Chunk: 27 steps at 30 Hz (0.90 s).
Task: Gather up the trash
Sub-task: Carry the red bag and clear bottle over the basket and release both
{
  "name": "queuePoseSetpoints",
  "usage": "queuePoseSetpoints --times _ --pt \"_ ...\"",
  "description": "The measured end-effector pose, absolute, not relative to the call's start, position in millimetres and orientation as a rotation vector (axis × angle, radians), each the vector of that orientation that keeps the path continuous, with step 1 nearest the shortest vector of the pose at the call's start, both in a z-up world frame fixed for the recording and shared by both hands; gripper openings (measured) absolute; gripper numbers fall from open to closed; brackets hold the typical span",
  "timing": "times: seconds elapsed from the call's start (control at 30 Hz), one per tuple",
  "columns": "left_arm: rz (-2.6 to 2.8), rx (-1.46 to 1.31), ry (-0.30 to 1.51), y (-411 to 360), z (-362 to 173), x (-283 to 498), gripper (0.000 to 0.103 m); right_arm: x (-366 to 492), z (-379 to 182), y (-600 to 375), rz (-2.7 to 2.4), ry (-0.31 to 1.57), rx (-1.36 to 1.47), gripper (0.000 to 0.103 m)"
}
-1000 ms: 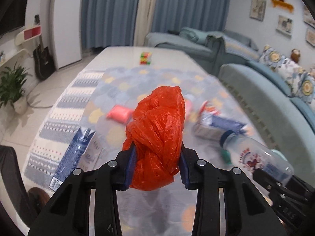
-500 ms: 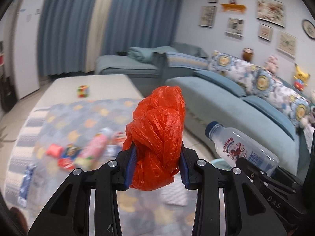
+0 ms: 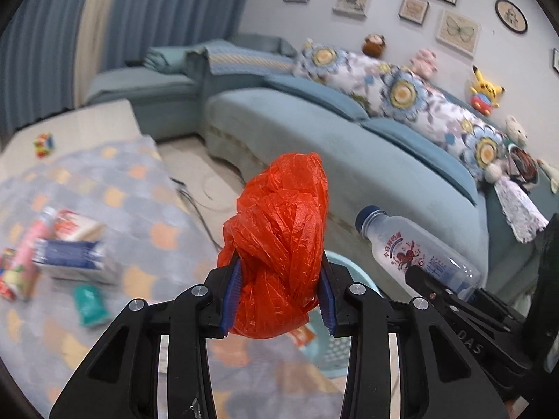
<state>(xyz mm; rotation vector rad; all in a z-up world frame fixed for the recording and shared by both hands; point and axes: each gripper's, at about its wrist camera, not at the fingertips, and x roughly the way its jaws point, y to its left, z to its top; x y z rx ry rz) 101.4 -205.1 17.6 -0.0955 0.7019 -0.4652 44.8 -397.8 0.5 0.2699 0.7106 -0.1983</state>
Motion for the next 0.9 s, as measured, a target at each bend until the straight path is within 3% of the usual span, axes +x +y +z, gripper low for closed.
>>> queuePoseSetpoints --times 0.43,0.73,0.83,0.9 --pt "-0.567 -0.034 0.92 -263.6 -71.8 122.6 0.037 61.5 -106.8 -446.1 -0.287 0.98 0.39 0.044" --pt "-0.587 -0.01 0.965 -273.0 -88.5 126.7 0.044 65.7 -144.5 -451.8 -0.282 1.067 0.458 0.044" --pt "-0.583 0.001 0.964 -273.2 -88.9 126.6 0.053 67.1 -141.0 -452.7 -0.29 1.054 0.449 0.044" --pt "-0.568 0.011 0.957 -274.6 -87.5 126.3 0.07 66.6 -139.2 -454.0 -0.289 1.053 0.458 0.044"
